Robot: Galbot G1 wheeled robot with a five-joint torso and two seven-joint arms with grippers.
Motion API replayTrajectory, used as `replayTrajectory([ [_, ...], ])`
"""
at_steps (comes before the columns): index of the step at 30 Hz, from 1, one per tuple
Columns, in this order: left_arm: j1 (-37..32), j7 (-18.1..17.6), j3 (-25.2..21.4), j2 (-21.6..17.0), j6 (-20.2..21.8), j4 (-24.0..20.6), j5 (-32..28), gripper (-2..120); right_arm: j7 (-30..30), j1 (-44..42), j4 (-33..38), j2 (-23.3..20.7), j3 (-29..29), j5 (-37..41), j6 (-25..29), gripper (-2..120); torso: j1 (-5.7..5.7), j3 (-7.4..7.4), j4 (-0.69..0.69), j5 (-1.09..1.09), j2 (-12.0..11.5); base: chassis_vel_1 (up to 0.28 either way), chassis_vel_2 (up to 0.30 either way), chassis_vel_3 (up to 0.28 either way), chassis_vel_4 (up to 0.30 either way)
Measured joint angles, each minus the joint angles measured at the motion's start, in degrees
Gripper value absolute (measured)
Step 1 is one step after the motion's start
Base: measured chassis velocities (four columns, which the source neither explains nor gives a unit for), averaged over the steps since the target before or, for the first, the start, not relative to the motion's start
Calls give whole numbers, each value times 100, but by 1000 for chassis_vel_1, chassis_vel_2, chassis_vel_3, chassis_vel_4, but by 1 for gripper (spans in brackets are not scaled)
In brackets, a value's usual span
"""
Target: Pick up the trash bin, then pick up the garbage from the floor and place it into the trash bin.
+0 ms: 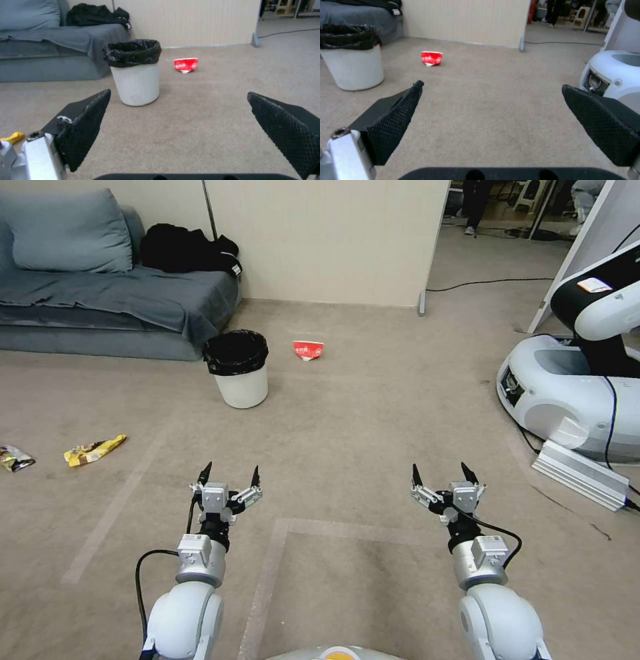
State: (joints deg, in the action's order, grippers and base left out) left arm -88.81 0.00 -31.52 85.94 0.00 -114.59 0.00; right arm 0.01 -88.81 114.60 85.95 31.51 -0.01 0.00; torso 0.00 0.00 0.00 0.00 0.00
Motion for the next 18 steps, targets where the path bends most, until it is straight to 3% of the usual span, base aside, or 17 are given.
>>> replayTrajectory([
  [11,-32,-21,4,0,25,-53,7,100,0,-38,34,7,-2,-13,-3,100,0,0,0,1,0,0,0,0,0],
  [18,-712,-567,194,-54,673,-1038,224,100,-39,-811,1036,247,-120,-493,-152,100,0,0,0,0,0,0,0,0,0],
])
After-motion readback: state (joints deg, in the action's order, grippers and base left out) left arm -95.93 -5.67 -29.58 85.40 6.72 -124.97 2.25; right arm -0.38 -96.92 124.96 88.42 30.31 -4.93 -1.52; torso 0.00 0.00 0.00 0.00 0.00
